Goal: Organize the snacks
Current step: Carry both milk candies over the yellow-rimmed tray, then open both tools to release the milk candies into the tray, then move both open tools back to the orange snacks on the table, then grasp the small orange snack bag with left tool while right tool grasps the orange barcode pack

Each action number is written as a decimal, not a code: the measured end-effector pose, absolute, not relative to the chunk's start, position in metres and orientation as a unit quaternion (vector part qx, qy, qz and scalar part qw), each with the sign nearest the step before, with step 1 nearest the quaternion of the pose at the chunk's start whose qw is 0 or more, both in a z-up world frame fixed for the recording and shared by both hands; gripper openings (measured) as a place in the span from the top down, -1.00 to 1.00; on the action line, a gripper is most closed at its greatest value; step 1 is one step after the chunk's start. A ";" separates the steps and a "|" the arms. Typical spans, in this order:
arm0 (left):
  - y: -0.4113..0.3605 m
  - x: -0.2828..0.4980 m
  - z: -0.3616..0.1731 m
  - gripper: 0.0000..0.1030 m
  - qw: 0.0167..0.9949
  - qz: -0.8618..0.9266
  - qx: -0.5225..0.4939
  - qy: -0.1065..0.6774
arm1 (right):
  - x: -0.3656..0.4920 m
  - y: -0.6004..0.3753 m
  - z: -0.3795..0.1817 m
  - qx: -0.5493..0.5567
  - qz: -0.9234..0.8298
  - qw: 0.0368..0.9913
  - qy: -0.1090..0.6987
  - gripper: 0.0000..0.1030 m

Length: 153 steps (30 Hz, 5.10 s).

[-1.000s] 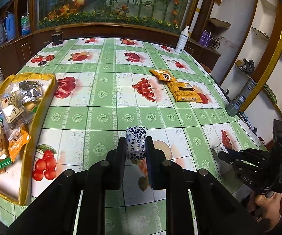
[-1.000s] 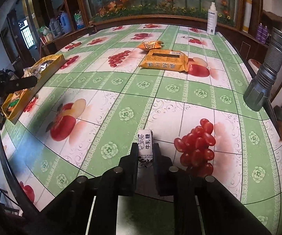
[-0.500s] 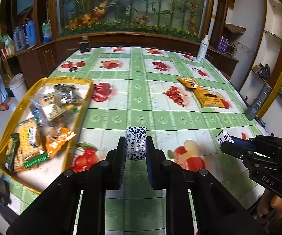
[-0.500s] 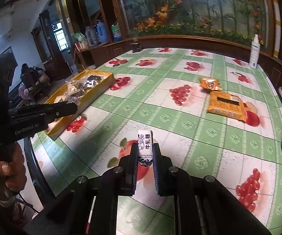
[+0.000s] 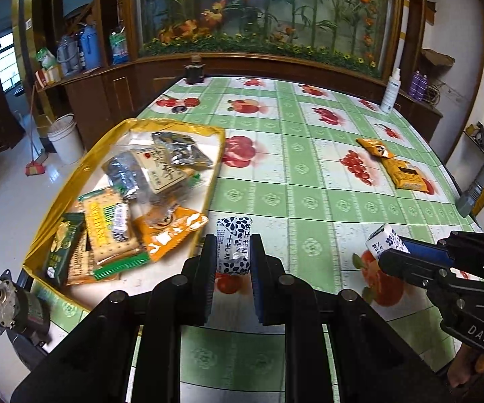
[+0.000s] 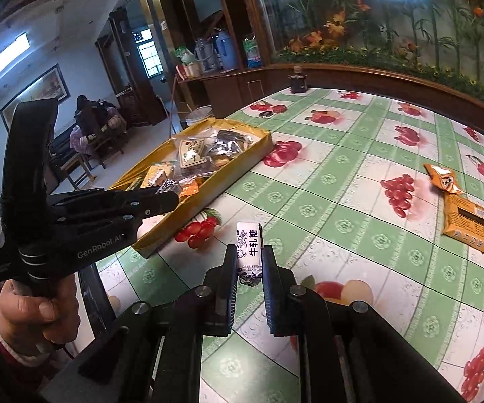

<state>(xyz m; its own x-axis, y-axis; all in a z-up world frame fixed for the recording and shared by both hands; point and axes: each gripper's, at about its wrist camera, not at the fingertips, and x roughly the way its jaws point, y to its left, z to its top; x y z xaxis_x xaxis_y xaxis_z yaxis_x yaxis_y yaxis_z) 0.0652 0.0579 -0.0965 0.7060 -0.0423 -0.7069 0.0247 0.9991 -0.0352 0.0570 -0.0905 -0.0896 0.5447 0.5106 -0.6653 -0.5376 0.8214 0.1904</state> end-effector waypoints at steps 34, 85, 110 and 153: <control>0.179 0.095 -0.127 0.68 0.906 0.128 -0.047 0.400 | 0.143 0.072 -0.110 0.008 0.423 0.816 0.393 0.74; 0.130 0.102 -0.109 -0.49 0.913 0.124 -0.020 0.387 | 0.158 -0.043 -0.124 0.077 0.318 0.861 0.390 0.00; 0.036 0.117 -0.127 -0.49 0.895 0.019 0.022 0.446 | 0.306 -0.261 -0.152 0.109 0.088 0.894 0.426 -0.35; -0.044 0.237 -0.123 -0.48 0.879 -0.076 0.016 0.471 | 0.209 -0.247 -0.115 0.026 0.109 0.912 0.395 -0.70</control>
